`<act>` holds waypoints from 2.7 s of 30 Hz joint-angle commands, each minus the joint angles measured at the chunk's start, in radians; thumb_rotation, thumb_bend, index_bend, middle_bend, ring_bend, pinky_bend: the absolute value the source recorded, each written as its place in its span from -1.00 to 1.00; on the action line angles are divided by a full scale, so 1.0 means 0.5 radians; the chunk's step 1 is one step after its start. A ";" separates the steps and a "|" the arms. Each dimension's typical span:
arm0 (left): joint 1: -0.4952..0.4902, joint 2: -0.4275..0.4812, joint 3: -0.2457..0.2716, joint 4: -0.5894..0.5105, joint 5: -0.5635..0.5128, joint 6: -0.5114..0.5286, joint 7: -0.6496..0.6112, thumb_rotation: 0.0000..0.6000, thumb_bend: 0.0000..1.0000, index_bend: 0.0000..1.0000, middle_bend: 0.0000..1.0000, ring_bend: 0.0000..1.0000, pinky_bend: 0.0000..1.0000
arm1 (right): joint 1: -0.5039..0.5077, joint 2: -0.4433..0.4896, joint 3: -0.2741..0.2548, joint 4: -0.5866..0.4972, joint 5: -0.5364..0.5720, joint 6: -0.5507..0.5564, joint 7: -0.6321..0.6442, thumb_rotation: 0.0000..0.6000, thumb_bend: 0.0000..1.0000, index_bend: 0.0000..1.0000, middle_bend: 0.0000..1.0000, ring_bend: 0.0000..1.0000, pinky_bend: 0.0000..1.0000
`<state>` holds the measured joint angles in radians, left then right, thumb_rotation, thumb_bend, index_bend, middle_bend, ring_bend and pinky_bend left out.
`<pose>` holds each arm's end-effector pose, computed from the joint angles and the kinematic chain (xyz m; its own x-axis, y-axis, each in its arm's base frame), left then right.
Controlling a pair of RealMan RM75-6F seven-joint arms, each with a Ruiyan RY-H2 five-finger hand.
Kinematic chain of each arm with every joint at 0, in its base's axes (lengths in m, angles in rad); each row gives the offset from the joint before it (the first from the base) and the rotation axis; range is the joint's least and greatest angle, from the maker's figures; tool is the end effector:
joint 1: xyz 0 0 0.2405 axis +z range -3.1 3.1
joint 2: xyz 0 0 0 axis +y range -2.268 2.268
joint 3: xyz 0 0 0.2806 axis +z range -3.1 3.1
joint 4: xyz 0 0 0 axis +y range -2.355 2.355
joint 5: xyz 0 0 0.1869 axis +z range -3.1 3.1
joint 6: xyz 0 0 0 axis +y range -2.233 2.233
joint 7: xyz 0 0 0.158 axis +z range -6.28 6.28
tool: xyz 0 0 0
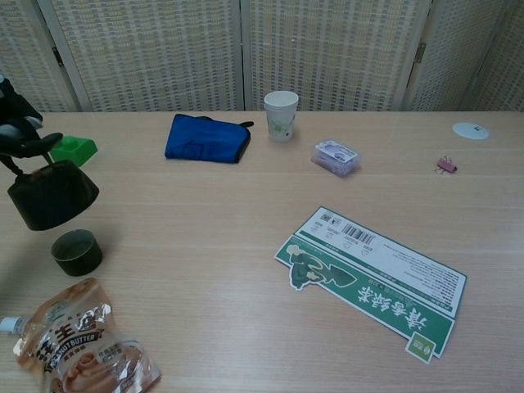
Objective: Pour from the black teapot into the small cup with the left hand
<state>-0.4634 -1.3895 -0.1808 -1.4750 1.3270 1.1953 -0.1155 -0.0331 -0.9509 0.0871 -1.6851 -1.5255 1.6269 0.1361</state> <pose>-0.2505 0.3304 0.0944 0.1290 0.1050 0.9861 0.9772 -0.1826 -0.1084 -0.3181 -0.1620 0.2629 0.3621 0.1337 0.9225 -0.9321 0.0465 0.3591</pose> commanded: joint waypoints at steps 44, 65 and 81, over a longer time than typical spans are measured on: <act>-0.170 -0.425 0.034 1.033 -0.062 -0.156 0.270 -0.64 -0.67 1.00 1.00 0.75 -0.17 | 0.006 -0.028 0.004 0.058 0.041 -0.038 0.040 1.00 -0.63 -0.48 -0.43 -0.60 -0.63; -0.157 -0.502 0.077 1.164 -0.021 -0.186 0.305 -0.63 -0.67 0.95 1.00 0.66 -0.22 | 0.000 -0.037 0.002 0.077 0.047 -0.041 0.055 1.00 -0.63 -0.48 -0.43 -0.60 -0.63; -0.132 -0.466 0.090 1.088 0.003 -0.177 0.307 -0.73 -0.67 0.40 0.55 0.14 -0.28 | 0.001 -0.043 0.002 0.082 0.043 -0.044 0.060 1.00 -0.63 -0.48 -0.43 -0.60 -0.63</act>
<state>-0.5297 -1.6233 -0.1360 -0.9304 1.3278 1.1061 0.0387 -0.0325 -0.9722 0.0883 -1.6439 -1.5040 1.6052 0.1663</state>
